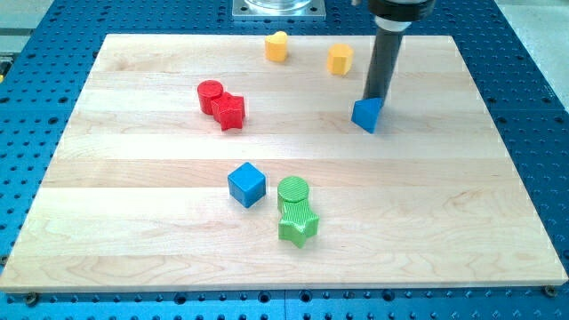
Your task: Place the yellow blocks top center of the table
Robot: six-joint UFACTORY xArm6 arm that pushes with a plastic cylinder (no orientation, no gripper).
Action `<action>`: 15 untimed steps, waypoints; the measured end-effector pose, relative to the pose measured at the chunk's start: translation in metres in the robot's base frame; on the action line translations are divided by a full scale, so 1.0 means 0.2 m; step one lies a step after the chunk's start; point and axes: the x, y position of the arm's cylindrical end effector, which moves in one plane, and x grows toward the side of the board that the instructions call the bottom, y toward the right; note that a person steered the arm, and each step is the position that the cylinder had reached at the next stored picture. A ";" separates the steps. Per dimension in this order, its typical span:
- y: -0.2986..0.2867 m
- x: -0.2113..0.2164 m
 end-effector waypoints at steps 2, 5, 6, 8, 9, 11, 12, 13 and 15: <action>-0.04 -0.47; -0.24 -0.49; -0.15 -0.31; -0.59 -0.27; -0.61 -0.30; -0.41 -0.21; -0.40 -0.23; -0.40 -0.51; -0.30 -0.53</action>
